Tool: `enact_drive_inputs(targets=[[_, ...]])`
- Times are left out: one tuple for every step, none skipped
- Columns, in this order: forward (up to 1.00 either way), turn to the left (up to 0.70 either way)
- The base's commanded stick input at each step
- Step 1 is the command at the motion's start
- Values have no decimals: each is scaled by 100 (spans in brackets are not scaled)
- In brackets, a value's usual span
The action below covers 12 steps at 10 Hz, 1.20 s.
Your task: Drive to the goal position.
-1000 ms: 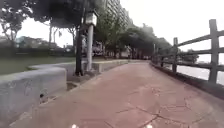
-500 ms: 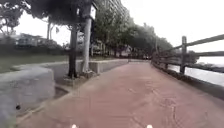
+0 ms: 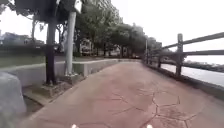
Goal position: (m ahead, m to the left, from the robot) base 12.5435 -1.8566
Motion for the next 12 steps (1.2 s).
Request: enact_drive_inputs(targets=[[100, -1], [100, 0], [100, 0], [100, 0], [100, 0], [100, 0], [100, 0], [100, 0], [100, -2], [100, -31], [100, -40], [100, -40]])
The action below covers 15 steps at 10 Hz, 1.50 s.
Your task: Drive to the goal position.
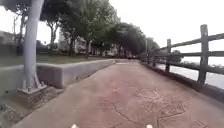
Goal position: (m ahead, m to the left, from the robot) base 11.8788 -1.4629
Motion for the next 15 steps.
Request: enact_drive_inputs(targets=[[100, -40], [100, -40], [100, -40], [100, -34], [100, -20], [100, -7], [100, 0], [100, 0], [100, 0], [100, 0], [100, 0], [100, 0], [100, 0], [100, 0], [100, 0]])
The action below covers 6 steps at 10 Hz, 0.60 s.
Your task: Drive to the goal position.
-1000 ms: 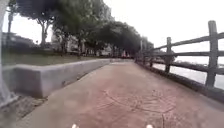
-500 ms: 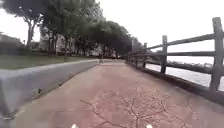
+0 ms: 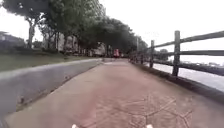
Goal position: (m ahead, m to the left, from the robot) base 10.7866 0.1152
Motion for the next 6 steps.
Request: enact_drive_inputs(targets=[[100, 0], [100, 0], [100, 0], [100, 0], [100, 0], [100, 0]])
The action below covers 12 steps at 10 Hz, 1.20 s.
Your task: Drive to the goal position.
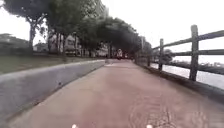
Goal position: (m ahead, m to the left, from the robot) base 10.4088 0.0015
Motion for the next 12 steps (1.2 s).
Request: enact_drive_inputs(targets=[[100, 0], [100, -19], [100, -40], [100, -40], [100, -40], [100, -40], [100, -40], [100, -40], [100, -40], [100, -40], [100, -40], [100, -40]])
